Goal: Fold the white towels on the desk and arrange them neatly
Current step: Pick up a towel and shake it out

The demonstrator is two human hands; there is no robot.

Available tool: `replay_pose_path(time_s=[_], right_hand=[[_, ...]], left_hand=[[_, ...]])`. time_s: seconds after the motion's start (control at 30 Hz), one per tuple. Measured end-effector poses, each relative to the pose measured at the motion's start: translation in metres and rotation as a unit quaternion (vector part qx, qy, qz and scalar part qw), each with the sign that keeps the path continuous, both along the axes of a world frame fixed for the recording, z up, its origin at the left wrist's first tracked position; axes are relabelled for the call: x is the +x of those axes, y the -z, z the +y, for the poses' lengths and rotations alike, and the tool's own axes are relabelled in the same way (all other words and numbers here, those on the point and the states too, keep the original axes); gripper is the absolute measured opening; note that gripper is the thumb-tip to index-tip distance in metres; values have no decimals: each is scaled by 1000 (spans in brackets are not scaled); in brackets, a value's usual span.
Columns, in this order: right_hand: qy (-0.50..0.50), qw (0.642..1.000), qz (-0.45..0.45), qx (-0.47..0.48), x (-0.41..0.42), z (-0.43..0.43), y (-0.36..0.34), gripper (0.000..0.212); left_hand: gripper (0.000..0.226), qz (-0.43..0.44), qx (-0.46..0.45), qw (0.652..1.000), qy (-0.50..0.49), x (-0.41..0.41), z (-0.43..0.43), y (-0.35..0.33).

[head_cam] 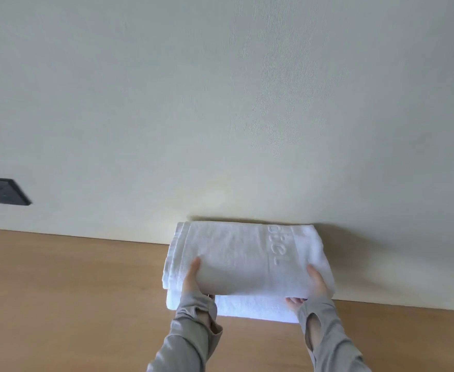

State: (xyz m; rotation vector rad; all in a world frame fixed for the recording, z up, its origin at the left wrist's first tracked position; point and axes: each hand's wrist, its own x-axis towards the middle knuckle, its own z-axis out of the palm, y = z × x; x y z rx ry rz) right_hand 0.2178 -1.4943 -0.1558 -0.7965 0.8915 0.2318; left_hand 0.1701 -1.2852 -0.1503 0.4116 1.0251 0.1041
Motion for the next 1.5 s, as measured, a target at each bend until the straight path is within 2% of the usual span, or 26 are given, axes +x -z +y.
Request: replay_pose_path(time_s=[0.13,0.23,0.33,0.47,0.6,0.73,0.8,0.9,1.0,1.13,1.37,1.5], right_hand=[[39,997,-59,39,-12,12,-18,36],[-8,991,-112,72,-20,30,-37,28],[-58,987,-139,59,-22,58,-60,22],[-131,975,-169,64,-31,113,-100,30],[-192,957,-198,88,-49,175,-130,34],[-251,935,-218,119,-97,259,-163,27],[-286,923,-221,131,-127,300,-177,26],[-336,903,-224,146,-177,359,-193,19],[-377,880,-241,158,-229,416,-207,19],[-421,850,-261,180,-298,493,-223,5],[-463,829,-233,208,-399,622,-238,10],[-471,827,-225,209,-435,682,-243,21]], left_hand=[[46,-31,-2,999,-38,-11,5,-17],[37,-66,1,996,-63,-25,20,-36],[44,-82,2,991,-108,-48,44,-54],[57,-130,21,975,-181,-87,85,-88],[55,-167,40,950,-259,-133,130,-124],[33,-197,99,929,-298,-202,190,-161],[41,-183,89,910,-361,-243,218,-175],[46,-212,113,877,-416,-306,252,-191],[40,-217,136,852,-456,-367,290,-203],[35,-221,153,833,-484,-443,347,-214],[47,-265,183,799,-507,-550,450,-227],[59,-257,167,800,-515,-590,506,-235]])
